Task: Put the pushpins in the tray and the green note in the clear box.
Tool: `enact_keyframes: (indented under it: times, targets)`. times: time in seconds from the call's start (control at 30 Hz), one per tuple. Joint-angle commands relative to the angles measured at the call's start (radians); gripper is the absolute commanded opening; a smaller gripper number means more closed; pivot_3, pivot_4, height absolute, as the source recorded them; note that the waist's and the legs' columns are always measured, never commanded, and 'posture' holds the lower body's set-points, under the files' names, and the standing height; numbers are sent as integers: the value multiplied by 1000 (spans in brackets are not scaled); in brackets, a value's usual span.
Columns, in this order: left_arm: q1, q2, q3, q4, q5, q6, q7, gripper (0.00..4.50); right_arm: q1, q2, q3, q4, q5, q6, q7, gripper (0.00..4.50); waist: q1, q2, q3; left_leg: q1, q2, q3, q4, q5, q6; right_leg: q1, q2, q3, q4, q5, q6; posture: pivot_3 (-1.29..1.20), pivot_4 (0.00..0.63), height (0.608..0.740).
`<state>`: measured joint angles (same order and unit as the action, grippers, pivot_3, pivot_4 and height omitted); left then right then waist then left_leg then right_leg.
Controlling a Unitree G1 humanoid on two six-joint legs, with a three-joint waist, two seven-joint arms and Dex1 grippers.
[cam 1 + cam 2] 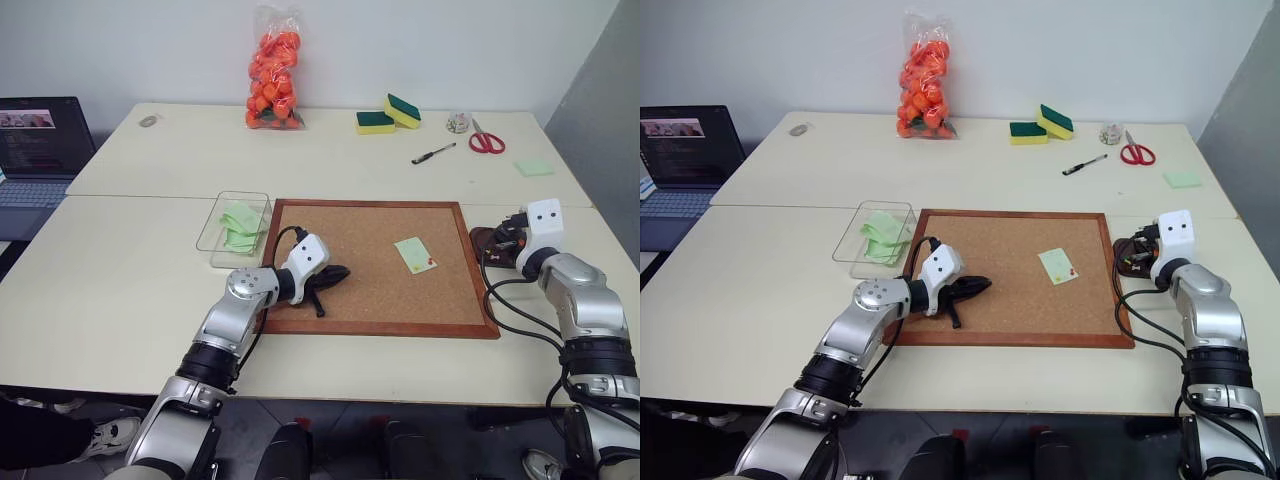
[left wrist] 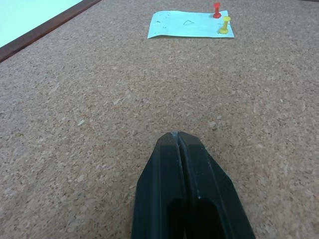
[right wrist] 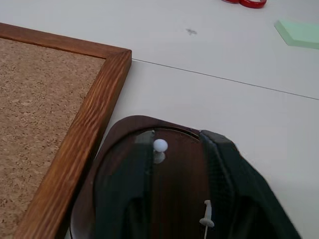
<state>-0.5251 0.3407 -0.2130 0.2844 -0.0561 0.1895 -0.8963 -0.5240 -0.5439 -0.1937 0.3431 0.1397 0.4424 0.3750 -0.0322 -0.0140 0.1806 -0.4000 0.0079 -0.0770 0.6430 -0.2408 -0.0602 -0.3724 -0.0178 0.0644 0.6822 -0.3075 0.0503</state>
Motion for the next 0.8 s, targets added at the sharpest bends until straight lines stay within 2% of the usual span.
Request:
enact_keyframes:
  times: [0.03, 0.23, 0.37, 0.8]
  targets:
    - [22, 8, -30, -5, 12, 14, -14, 0, -16, -13, -37, -38, 30, -13, 11, 2393, 0, 0, 0, 0, 0, 0, 0, 0, 0, 0, 0, 0, 0, 0, 0, 0, 150, 740]
    - [20, 10, -32, 1, 13, 8, -16, 0, -17, 0, -63, -36, 59, 27, -4, 3496, 0, 0, 0, 0, 0, 0, 0, 0, 0, 0, 0, 0, 0, 0, 0, 0, 150, 740]
    - [19, 10, -33, 4, 14, 4, -12, 0, -22, -5, -44, 3, 36, 8, -20, 4420, 0, 0, 0, 0, 0, 0, 0, 0, 0, 0, 0, 0, 0, 0, 0, 0, 150, 740]
    - [22, 14, -33, 0, 14, 0, -9, 0, -55, -12, -24, 69, -5, -23, -39, 4491, 0, 0, 0, 0, 0, 0, 0, 0, 0, 0, 0, 0, 0, 0, 0, 0, 150, 740]
